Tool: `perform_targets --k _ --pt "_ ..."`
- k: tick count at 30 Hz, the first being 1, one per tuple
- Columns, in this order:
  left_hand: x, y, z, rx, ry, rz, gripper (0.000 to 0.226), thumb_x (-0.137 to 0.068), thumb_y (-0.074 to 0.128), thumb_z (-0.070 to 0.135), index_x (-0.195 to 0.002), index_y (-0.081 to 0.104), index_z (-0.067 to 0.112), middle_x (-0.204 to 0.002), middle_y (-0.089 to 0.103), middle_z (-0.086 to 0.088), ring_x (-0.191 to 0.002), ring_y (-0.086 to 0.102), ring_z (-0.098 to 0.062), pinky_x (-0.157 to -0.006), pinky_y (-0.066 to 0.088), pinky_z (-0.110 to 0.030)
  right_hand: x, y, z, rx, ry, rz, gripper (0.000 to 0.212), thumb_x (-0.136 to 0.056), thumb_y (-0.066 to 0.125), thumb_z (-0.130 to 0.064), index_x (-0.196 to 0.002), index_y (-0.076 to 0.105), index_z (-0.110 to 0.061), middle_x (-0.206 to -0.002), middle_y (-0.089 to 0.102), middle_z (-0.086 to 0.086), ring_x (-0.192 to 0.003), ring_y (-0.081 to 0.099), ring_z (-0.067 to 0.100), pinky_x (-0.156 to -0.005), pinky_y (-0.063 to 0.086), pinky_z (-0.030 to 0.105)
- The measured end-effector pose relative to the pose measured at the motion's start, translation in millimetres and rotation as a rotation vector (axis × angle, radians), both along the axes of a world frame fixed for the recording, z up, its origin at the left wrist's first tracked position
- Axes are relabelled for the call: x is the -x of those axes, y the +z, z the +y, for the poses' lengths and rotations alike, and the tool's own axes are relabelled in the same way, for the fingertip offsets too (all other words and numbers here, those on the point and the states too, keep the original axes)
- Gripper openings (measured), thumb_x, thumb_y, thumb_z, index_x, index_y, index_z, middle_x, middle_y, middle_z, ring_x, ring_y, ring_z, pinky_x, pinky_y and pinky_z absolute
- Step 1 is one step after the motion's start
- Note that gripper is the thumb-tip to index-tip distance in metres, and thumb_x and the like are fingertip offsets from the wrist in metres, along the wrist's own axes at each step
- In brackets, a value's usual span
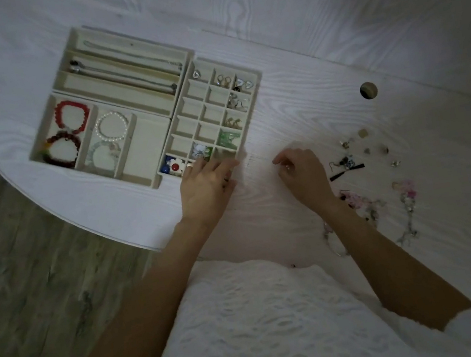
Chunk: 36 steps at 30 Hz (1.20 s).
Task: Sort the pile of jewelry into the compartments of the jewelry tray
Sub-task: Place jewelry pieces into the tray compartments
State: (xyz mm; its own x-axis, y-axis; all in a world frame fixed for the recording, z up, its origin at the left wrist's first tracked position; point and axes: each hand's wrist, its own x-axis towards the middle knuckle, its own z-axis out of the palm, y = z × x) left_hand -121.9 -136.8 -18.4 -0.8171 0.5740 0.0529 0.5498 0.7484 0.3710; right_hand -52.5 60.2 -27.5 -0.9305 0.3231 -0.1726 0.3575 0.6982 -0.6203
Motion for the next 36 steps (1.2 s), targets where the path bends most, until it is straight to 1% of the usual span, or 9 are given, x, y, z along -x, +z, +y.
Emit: perform_targets --k 2,4,11,14,17,19,25,30,36 --pt "1 1 0 -0.005 -0.003 -0.007 0.037 -0.071 0.079 0.019 -0.107 0.068 0.021 -0.102 0.069 -0.001 -0.091 0.061 -0.029 -0.073 0.049 -0.037 -1 -2 -1 -0.132 0.086 0.030 0.015 -0.086 0.054 0.001 -0.096 0.065 -0.004 -0.089 0.059 0.012 -0.086 0.049 0.027 -0.068 0.032 0.027" --pt "1 2 0 -0.006 -0.008 -0.009 0.037 -0.071 0.079 0.019 -0.107 0.069 0.021 -0.101 0.069 -0.001 -0.089 0.061 -0.029 -0.072 0.049 -0.037 0 -1 -1 -0.213 0.167 0.083 0.012 -0.083 0.057 0.007 -0.090 0.065 0.001 -0.089 0.058 0.017 -0.083 0.051 0.031 -0.064 0.039 0.030" --pt "3 3 -1 -0.007 -0.012 -0.038 0.036 -0.069 0.080 0.019 -0.104 0.070 0.020 -0.096 0.070 -0.002 -0.083 0.062 -0.028 -0.070 0.048 -0.035 6 3 9 -0.277 0.320 0.117 0.017 -0.075 0.063 0.014 -0.083 0.061 -0.002 -0.078 0.061 0.013 -0.063 0.057 0.028 -0.050 0.049 0.035" --pt "2 3 -2 -0.042 -0.028 -0.032 0.032 -0.073 0.076 0.022 -0.104 0.069 0.018 -0.095 0.070 -0.002 -0.082 0.061 -0.028 -0.070 0.047 -0.034 11 12 9 -0.227 0.228 0.138 0.014 -0.079 0.060 0.009 -0.084 0.060 -0.004 -0.074 0.063 0.009 -0.060 0.059 0.025 -0.051 0.049 0.034" --pt "6 4 -8 -0.110 -0.012 -0.020 0.029 -0.084 0.059 0.034 -0.107 0.068 0.018 -0.095 0.068 -0.002 -0.086 0.060 -0.025 -0.073 0.044 -0.032 23 29 3 -0.030 0.103 0.193 0.008 -0.086 0.059 0.000 -0.088 0.062 -0.007 -0.083 0.067 0.002 -0.074 0.063 0.017 -0.069 0.054 0.034" --pt "16 5 -18 -0.162 0.074 0.005 0.030 -0.086 0.056 0.033 -0.107 0.068 0.015 -0.098 0.067 -0.005 -0.086 0.059 -0.027 -0.073 0.045 -0.034 43 42 -3 0.069 0.072 0.236 0.006 -0.088 0.059 -0.004 -0.090 0.064 -0.006 -0.091 0.065 0.000 -0.084 0.061 0.013 -0.078 0.051 0.028" --pt "48 2 -61 -0.110 0.319 -0.007 0.033 -0.085 0.052 0.028 -0.112 0.065 0.014 -0.099 0.063 -0.011 -0.086 0.055 -0.032 -0.073 0.046 -0.040 126 50 -23 0.108 0.063 0.223 0.004 -0.087 0.061 -0.007 -0.089 0.063 -0.011 -0.092 0.063 -0.001 -0.078 0.055 -0.002 -0.072 0.044 0.012" --pt "56 -1 -71 -0.073 0.345 -0.059 0.037 -0.085 0.050 0.034 -0.110 0.066 0.013 -0.098 0.064 -0.010 -0.087 0.056 -0.033 -0.079 0.046 -0.041 161 31 -29 -0.051 0.161 0.167 0.007 -0.085 0.065 -0.013 -0.091 0.066 -0.015 -0.091 0.068 0.000 -0.082 0.062 0.011 -0.070 0.051 0.024" --pt "61 -1 -74 -0.090 0.355 -0.089 0.037 -0.086 0.051 0.034 -0.112 0.066 0.015 -0.100 0.063 -0.007 -0.090 0.057 -0.030 -0.080 0.044 -0.039 172 22 -16 -0.280 0.163 0.195 0.016 -0.086 0.059 -0.009 -0.099 0.067 -0.014 -0.103 0.060 0.008 -0.094 0.054 0.024 -0.076 0.045 0.031"
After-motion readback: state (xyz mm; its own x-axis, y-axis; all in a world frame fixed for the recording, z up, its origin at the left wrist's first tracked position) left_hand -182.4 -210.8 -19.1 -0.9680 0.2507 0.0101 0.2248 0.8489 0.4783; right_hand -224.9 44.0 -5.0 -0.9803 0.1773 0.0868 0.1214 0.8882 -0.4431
